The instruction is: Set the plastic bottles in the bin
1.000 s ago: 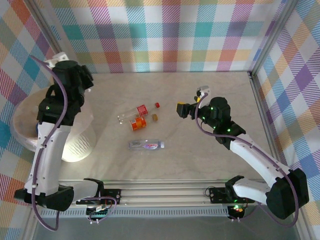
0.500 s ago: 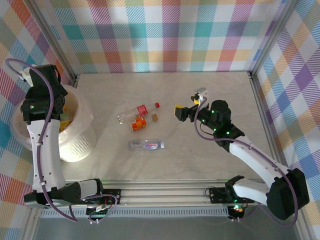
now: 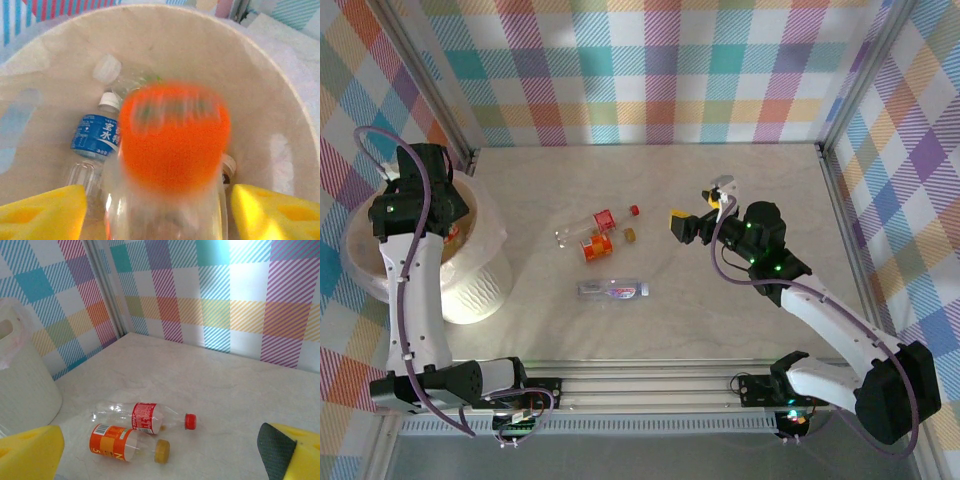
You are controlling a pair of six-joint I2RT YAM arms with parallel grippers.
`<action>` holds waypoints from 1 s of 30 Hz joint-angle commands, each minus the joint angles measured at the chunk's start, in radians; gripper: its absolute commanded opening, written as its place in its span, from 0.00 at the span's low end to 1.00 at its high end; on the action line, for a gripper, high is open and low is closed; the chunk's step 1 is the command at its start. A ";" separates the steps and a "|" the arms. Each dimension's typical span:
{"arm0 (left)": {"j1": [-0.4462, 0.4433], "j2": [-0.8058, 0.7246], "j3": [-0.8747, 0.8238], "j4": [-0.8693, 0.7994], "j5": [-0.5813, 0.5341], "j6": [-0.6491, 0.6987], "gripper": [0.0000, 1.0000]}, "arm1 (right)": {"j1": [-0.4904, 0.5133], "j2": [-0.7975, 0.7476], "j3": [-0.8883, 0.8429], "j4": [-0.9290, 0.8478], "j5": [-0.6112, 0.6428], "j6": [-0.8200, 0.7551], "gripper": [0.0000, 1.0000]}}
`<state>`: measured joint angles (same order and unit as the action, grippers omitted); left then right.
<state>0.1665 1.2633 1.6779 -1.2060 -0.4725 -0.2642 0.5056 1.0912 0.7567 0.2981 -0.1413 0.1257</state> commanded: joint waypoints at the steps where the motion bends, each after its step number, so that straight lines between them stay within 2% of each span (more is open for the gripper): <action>1: 0.013 0.006 0.033 -0.030 0.068 0.009 0.82 | 0.005 -0.001 0.007 0.030 -0.025 -0.002 1.00; 11: 0.013 -0.008 0.109 -0.007 0.248 0.019 0.93 | 0.005 0.017 0.028 -0.006 0.045 0.067 1.00; 16: 0.009 -0.031 0.098 0.044 0.430 -0.018 0.97 | 0.004 0.048 0.062 -0.062 0.083 0.111 1.00; 19: -0.022 -0.045 0.079 0.102 0.537 -0.059 1.00 | 0.005 0.059 0.065 -0.063 0.106 0.145 1.00; 24: -0.167 -0.059 0.037 0.231 0.621 -0.133 1.00 | 0.005 0.064 0.057 -0.062 0.099 0.150 1.00; 30: -0.407 0.030 0.058 0.271 0.583 -0.103 1.00 | 0.005 0.041 0.034 -0.065 0.101 0.139 1.00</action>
<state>-0.1570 1.2480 1.7290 -0.9874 0.0944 -0.3744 0.5056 1.1503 0.7864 0.2256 -0.0505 0.2550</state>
